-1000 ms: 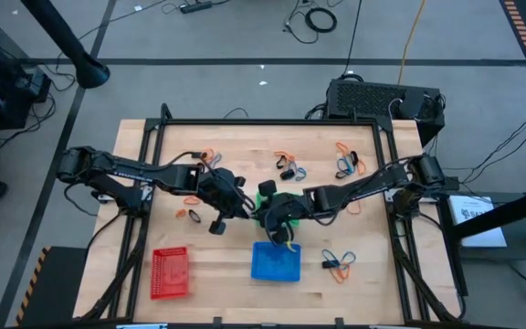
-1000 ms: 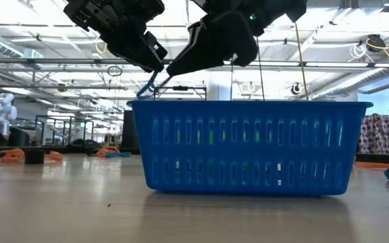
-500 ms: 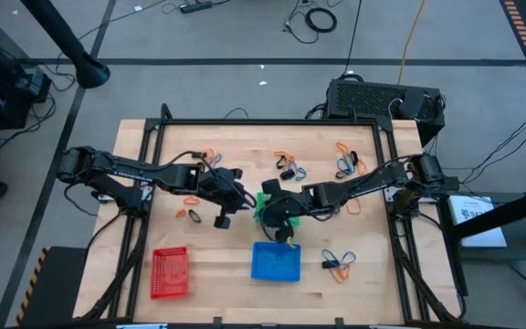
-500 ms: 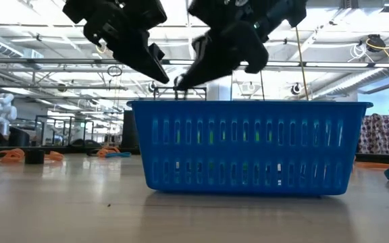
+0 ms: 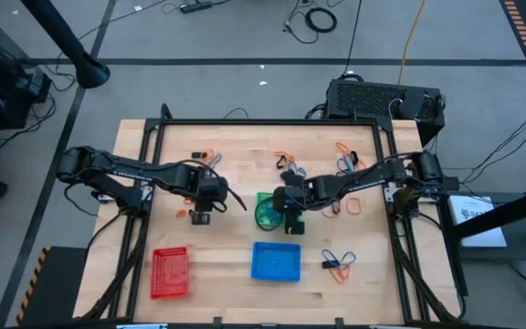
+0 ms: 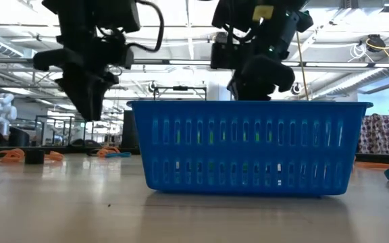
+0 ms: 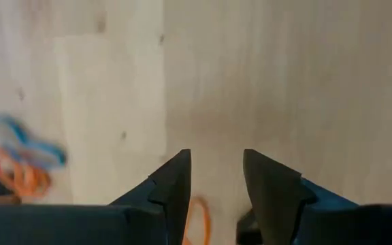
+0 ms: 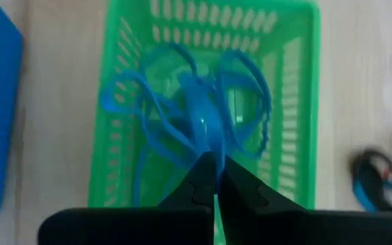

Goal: Sort rubber bands into baskets
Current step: Put the blue rubberband into the green bin

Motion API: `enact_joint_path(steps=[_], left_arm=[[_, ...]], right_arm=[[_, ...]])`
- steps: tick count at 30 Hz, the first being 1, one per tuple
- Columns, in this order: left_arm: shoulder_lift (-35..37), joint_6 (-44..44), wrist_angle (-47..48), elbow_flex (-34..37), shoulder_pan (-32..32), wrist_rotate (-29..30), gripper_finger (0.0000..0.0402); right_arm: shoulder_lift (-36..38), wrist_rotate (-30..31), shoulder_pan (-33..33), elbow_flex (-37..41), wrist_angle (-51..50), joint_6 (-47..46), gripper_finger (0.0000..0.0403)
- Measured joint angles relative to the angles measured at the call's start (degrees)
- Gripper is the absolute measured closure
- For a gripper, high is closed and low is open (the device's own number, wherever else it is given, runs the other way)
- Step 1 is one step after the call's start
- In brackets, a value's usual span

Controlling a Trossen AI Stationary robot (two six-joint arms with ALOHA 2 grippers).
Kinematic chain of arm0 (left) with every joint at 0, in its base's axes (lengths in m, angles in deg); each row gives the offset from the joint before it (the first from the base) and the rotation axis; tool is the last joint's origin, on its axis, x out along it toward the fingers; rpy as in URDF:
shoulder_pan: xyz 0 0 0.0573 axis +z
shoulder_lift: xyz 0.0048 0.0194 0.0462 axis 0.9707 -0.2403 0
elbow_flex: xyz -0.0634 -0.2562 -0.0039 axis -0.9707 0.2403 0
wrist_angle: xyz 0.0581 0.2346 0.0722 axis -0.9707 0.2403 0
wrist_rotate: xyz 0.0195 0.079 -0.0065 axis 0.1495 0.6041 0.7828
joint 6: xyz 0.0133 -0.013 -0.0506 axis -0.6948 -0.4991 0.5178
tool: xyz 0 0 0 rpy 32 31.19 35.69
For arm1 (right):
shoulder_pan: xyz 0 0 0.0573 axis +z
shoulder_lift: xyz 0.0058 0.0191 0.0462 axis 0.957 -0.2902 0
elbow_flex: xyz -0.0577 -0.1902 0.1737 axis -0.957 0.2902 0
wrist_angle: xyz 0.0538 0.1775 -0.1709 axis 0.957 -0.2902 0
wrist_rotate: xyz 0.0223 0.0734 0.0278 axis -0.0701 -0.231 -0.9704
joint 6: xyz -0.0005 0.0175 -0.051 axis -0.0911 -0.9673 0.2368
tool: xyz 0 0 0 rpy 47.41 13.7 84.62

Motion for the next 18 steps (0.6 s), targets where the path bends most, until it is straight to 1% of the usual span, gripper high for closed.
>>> enact_joint_path(steps=[4, 10, 14, 18], left_arm=[[0.0, 0.9, 1.1, 0.5, 0.0, 2.6, 0.0258], [1.5, -3.2, -0.2, 5.0, 1.0, 3.6, 0.0258], [6.2, -4.2, -2.9, 8.4, 2.8, 3.5, 0.0258], [13.5, -5.1, -5.0, 10.9, 4.6, 3.0, 0.0258]], right_arm=[[0.0, -0.1, -0.2, 0.0, -1.8, -4.8, 0.04], [0.0, -0.2, -0.2, 0.0, -2.4, -6.2, 0.038], [0.0, -0.2, -0.3, -0.1, -2.4, -6.2, 0.0366], [0.0, -0.2, -0.3, -1.2, -3.4, -6.2, 0.0348]])
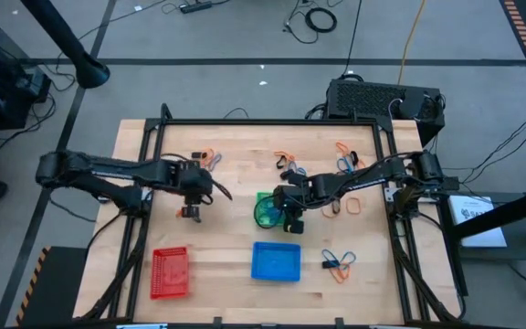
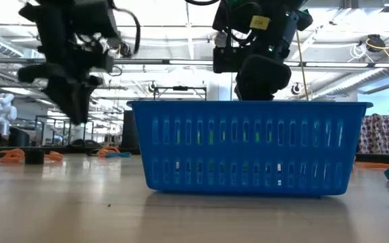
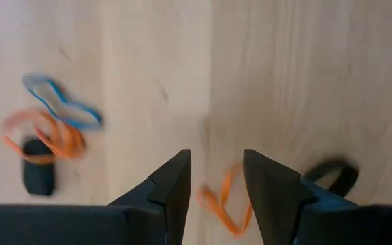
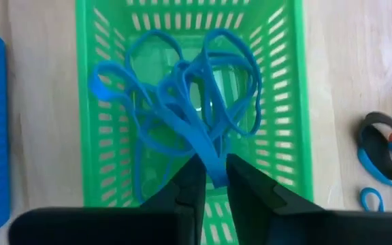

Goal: Sort rubber bands into baskets
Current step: Put the blue rubberband into the green bin

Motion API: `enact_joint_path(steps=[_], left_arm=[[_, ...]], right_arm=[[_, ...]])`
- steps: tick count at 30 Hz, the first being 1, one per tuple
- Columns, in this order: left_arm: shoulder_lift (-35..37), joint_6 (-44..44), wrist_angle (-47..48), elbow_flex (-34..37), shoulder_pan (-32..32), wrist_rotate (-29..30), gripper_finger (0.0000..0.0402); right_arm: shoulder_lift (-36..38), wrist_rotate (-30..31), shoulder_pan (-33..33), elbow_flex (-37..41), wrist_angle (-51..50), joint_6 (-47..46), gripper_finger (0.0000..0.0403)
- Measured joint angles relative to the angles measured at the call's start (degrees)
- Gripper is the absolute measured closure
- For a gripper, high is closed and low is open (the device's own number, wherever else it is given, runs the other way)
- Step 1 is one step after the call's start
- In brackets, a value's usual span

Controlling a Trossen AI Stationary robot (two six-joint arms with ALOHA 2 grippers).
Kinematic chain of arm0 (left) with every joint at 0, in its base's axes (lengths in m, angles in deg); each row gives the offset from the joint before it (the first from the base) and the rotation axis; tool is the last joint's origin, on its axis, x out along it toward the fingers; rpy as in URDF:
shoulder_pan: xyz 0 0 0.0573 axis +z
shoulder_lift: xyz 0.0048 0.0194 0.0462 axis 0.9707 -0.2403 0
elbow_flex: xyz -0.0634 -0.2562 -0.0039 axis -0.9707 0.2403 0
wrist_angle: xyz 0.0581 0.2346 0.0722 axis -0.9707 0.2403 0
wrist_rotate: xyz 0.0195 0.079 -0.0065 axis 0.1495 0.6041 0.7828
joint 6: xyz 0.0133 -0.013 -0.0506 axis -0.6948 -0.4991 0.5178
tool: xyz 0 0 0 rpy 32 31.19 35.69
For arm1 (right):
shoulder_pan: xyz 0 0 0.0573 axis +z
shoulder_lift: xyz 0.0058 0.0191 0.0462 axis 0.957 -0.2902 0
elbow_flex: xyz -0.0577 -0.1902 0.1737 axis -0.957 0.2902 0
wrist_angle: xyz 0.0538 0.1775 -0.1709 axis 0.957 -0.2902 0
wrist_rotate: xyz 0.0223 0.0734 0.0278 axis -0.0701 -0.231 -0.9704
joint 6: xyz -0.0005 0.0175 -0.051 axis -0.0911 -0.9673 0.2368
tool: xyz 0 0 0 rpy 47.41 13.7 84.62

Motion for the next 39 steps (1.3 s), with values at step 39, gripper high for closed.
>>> enact_joint_path(steps=[39], left_arm=[[16.8, 1.9, -8.8, 4.8, 1.4, -1.6, 0.0258]], right_arm=[[0.0, -17.6, 16.2, -11.0, -31.4, -20.7, 0.0261]])
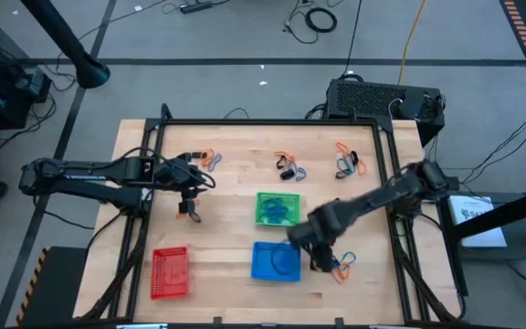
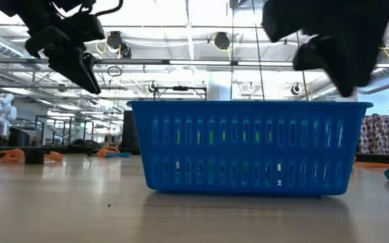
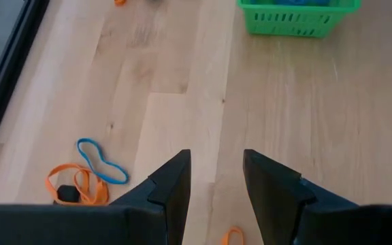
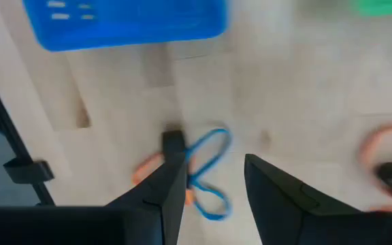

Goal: Sort rubber bands into baskets
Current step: Put the blue rubberband into the green bin

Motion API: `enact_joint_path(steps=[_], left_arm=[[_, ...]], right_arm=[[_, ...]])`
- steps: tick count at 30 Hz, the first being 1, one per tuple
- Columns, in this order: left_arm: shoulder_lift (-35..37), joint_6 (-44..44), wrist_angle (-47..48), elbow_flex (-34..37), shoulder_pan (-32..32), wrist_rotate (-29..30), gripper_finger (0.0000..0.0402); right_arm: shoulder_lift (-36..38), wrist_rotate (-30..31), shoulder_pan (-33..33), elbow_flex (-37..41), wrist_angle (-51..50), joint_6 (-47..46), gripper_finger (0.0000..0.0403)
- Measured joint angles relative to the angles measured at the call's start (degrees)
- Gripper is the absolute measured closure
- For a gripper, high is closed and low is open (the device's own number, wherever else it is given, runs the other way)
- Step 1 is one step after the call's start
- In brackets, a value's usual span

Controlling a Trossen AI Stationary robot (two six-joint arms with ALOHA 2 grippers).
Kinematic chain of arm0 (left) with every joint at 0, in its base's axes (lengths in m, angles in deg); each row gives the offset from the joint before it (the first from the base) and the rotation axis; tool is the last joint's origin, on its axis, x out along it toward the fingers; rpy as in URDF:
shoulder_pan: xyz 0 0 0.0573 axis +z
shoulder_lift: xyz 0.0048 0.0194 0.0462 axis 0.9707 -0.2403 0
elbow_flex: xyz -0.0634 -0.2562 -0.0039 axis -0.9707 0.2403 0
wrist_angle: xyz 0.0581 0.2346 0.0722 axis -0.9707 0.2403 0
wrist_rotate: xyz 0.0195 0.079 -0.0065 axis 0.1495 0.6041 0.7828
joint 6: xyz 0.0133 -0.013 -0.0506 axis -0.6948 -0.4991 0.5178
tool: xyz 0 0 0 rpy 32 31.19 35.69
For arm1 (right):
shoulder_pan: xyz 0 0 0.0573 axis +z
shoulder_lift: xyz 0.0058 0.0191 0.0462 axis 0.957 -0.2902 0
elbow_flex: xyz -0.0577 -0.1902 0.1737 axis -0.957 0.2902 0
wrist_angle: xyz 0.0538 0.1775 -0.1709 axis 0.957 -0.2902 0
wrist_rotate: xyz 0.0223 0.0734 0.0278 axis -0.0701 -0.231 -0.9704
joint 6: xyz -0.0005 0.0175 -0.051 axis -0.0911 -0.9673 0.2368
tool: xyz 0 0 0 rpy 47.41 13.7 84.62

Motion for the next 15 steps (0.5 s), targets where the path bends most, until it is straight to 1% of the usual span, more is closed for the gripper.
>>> enact_joint_path(steps=[4, 7, 9, 12, 15], left_arm=[[0.0, 0.0, -0.8, 0.0, 0.0, 0.0, 0.0258], [0.0, 0.0, -0.8, 0.0, 0.0, 0.0, 0.0258], [0.0, 0.0, -0.8, 0.0, 0.0, 0.0, 0.0258], [0.0, 0.0, -0.8, 0.0, 0.0, 0.0, 0.0258], [0.0, 0.1, -0.8, 0.0, 0.0, 0.0, 0.0258]], right_arm=[[0.0, 0.2, 4.5, 3.4, 7.5, -5.9, 0.0261], [0.0, 2.2, 6.5, 6.1, 12.7, -10.9, 0.0261], [0.0, 4.0, 7.0, 7.4, 13.1, -15.6, 0.0261], [0.0, 6.9, 7.2, 9.4, 12.6, -25.5, 0.0261], [0.0, 7.2, 7.2, 11.8, 13.0, -35.3, 0.0261]])
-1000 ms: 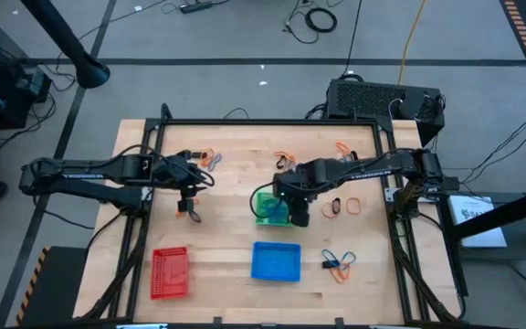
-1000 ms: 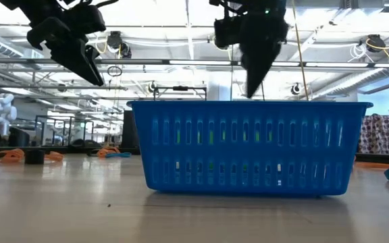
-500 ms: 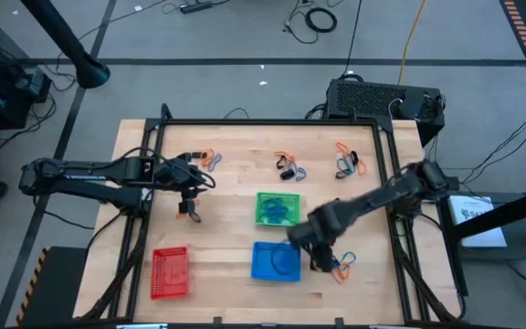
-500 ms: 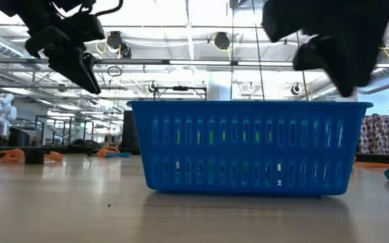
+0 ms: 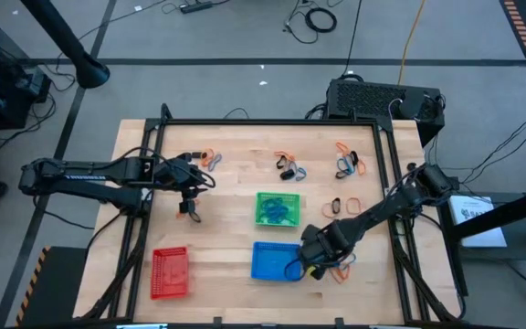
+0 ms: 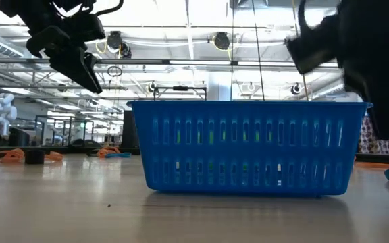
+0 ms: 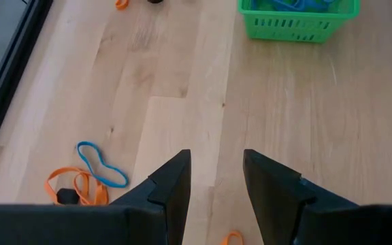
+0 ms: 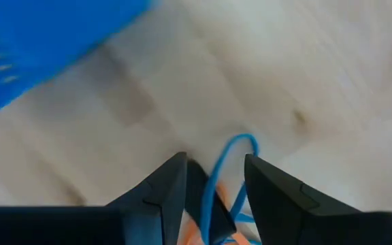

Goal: Sort rubber bands into baskets
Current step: Put the blue rubberband into the green bin

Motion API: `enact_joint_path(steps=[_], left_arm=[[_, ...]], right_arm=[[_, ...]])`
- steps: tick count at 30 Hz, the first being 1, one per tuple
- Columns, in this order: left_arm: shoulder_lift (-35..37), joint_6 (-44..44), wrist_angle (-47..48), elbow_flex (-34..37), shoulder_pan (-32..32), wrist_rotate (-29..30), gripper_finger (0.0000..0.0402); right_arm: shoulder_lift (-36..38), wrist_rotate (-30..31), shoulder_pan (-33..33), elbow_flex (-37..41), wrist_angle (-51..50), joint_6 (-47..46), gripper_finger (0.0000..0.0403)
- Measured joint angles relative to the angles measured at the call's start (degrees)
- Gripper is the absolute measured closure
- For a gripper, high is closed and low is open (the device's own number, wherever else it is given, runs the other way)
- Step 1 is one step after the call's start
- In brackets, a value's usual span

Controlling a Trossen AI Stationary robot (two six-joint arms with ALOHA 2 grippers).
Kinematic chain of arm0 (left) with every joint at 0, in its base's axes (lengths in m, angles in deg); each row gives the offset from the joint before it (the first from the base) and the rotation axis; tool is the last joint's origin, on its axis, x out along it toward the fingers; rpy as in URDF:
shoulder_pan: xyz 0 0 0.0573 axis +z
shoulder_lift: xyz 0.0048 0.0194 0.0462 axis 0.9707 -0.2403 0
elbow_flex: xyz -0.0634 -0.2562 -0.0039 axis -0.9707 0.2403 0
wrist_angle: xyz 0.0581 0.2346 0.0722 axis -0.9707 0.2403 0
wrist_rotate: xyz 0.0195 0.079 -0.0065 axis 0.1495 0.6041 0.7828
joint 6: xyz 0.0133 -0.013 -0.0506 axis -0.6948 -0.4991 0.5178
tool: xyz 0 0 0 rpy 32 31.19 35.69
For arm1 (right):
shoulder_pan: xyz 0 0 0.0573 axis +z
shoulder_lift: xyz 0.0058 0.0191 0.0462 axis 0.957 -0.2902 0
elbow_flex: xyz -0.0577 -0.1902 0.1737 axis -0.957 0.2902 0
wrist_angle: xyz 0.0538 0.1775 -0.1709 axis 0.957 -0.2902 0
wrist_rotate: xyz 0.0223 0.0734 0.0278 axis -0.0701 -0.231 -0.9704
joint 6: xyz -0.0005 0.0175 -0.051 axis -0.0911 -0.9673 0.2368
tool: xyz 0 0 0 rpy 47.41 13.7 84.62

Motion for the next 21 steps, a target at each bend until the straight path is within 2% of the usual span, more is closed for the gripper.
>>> enact_joint_path(steps=[3, 21], left_arm=[[0.0, 0.0, 0.0, 0.0, 0.0, 0.0, 0.0258], [0.0, 0.0, 0.0, 0.0, 0.0, 0.0, 0.0258]], right_arm=[[0.0, -0.2, 0.0, 2.3, 0.8, -5.4, 0.0261], [0.0, -2.4, 0.8, 4.6, 6.4, -4.4, 0.0266]])
